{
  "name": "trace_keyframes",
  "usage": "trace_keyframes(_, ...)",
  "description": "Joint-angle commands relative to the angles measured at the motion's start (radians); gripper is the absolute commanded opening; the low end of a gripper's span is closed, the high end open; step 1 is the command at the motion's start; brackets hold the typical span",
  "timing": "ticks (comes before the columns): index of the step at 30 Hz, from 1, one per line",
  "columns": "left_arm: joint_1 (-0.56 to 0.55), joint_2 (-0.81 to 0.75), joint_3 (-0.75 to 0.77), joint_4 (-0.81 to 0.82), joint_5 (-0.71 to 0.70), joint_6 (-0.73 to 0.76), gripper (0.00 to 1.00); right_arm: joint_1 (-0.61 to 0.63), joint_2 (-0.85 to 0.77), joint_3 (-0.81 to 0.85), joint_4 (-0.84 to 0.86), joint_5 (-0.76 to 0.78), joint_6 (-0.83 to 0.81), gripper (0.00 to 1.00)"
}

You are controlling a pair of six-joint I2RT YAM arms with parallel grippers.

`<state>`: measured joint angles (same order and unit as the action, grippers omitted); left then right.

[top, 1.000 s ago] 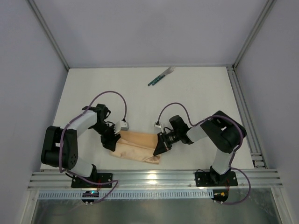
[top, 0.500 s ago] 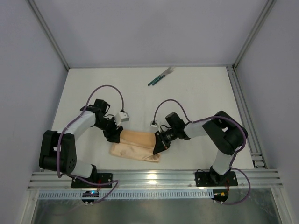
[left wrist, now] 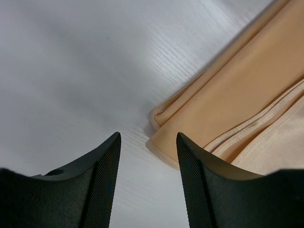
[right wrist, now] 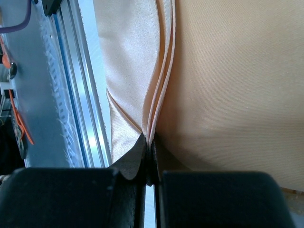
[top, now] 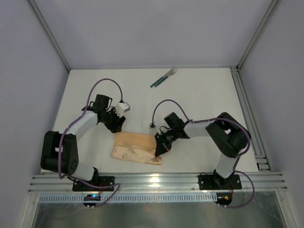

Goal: Fold the napkin into a case and place the utensils inside
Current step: Fold the 2/3-rectangle-folded napkin at the center of the board.

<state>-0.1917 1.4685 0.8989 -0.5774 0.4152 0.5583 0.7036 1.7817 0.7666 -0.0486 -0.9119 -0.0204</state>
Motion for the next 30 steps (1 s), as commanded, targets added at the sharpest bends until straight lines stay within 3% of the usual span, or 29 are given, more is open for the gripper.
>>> trace_keyframes(1,-0.011,0.027,-0.038,0.050,-0.043,0.031,0.53,0.013,0.015,0.043,-0.089,0.033,-0.102,0.04)
trace_keyframes(8,-0.018,0.029,-0.049,-0.010,-0.006,0.107,0.54,0.039,0.019,0.088,-0.152,0.059,-0.159,0.04)
trace_keyframes(11,-0.022,0.046,-0.057,0.008,-0.024,0.098,0.40,0.071,0.031,0.106,-0.191,0.054,-0.200,0.04)
trace_keyframes(12,-0.020,0.049,-0.058,0.014,-0.024,0.098,0.28,0.079,0.036,0.114,-0.198,0.047,-0.210,0.04)
trace_keyframes(15,-0.022,0.050,-0.061,0.014,-0.016,0.098,0.12,0.100,0.050,0.125,-0.221,0.000,-0.246,0.04)
trace_keyframes(18,-0.022,0.044,-0.064,0.010,-0.010,0.104,0.00,0.105,0.053,0.135,-0.224,-0.024,-0.269,0.04)
trace_keyframes(25,-0.022,0.029,-0.072,0.047,-0.024,0.077,0.00,0.111,0.056,0.169,-0.260,0.013,-0.322,0.04)
trace_keyframes(30,-0.022,-0.110,-0.045,0.021,-0.024,0.040,0.36,0.111,0.068,0.158,-0.195,0.048,-0.221,0.04)
